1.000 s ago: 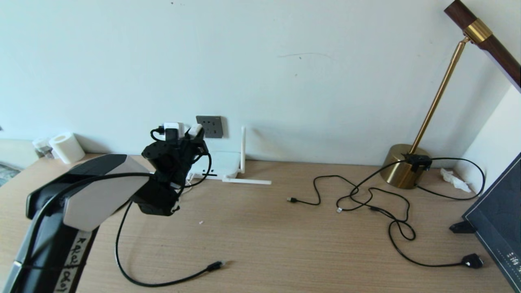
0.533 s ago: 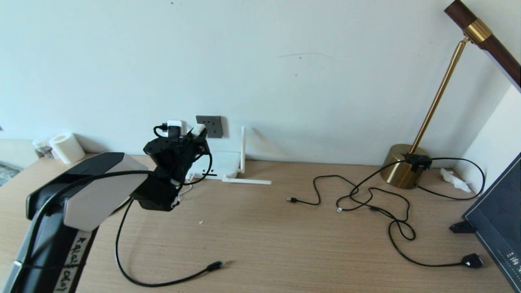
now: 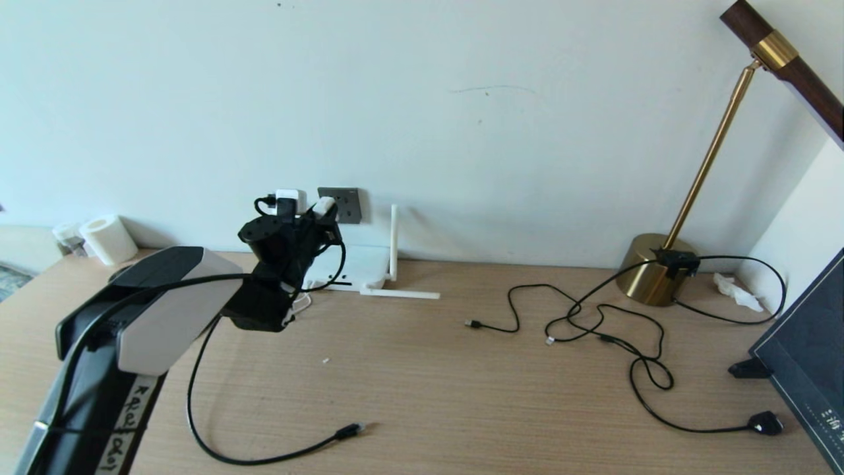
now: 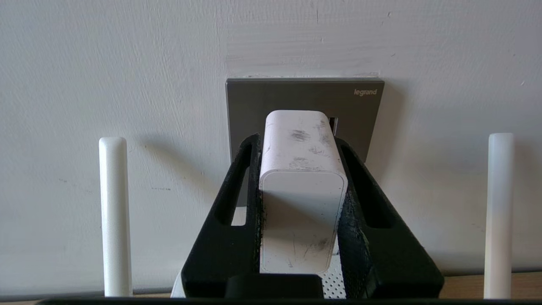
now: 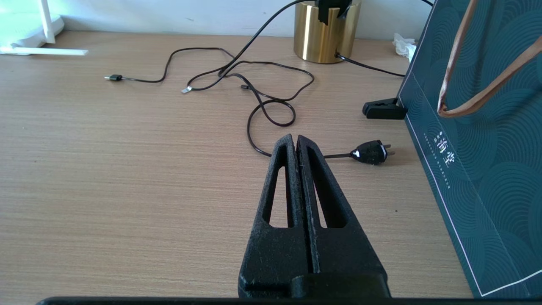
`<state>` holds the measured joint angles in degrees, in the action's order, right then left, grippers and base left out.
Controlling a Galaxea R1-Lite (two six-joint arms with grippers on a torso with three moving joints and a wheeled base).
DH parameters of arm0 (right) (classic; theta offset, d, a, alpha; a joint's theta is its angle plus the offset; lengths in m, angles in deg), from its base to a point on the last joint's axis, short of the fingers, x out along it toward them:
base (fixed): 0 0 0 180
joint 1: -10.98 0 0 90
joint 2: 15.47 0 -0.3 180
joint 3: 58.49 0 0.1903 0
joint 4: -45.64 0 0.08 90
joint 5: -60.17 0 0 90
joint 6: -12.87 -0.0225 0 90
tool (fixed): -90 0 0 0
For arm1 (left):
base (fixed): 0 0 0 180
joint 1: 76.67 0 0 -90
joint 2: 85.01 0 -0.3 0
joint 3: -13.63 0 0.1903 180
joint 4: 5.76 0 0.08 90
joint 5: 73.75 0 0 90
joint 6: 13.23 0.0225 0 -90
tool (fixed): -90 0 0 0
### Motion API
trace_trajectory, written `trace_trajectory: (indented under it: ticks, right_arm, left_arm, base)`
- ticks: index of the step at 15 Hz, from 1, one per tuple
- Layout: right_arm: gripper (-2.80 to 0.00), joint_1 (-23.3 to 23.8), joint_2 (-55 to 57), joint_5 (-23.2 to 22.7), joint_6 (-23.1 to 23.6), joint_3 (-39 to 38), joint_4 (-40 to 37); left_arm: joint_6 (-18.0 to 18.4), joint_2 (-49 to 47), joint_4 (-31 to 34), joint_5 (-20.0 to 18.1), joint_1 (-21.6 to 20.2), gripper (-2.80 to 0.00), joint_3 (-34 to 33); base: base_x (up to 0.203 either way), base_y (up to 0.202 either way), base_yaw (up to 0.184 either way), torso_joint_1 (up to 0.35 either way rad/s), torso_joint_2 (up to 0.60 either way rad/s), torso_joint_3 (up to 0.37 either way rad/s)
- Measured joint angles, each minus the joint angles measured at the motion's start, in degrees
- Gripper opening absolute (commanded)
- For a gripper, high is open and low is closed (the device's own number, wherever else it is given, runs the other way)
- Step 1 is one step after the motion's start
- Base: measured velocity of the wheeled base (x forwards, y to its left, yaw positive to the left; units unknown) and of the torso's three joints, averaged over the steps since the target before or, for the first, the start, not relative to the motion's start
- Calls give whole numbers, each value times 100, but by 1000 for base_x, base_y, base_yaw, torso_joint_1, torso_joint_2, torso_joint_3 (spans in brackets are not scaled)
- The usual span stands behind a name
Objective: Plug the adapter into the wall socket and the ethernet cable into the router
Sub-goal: Plug plug into socket
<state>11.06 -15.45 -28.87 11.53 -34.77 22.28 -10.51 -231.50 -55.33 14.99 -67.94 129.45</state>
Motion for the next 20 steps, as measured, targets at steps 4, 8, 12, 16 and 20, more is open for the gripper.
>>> trace_trajectory:
  ticks: [4, 8, 12, 16, 20]
  right_arm:
    - [-280, 2, 0, -2, 2, 0, 0]
    - [-280, 2, 0, 0, 2, -1, 0]
    - [-280, 2, 0, 0, 2, -2, 0]
    - [-280, 2, 0, 0, 5, -2, 0]
    - [-280, 2, 0, 0, 2, -2, -2]
  left_arm:
    - [0, -112, 136, 11, 4, -280, 227]
    - [0, -216, 150, 27, 6, -280, 381]
    - [0, -265, 244, 30, 28, -280, 480]
    - [6, -320, 271, 38, 39, -280, 574]
    - [6, -380, 351, 49, 48, -280, 727]
  base:
    - [0, 0, 0, 0, 0, 0]
    - [0, 0, 0, 0, 0, 0]
    - [0, 0, 0, 0, 0, 0]
    - [0, 0, 0, 0, 0, 0]
    - [0, 0, 0, 0, 0, 0]
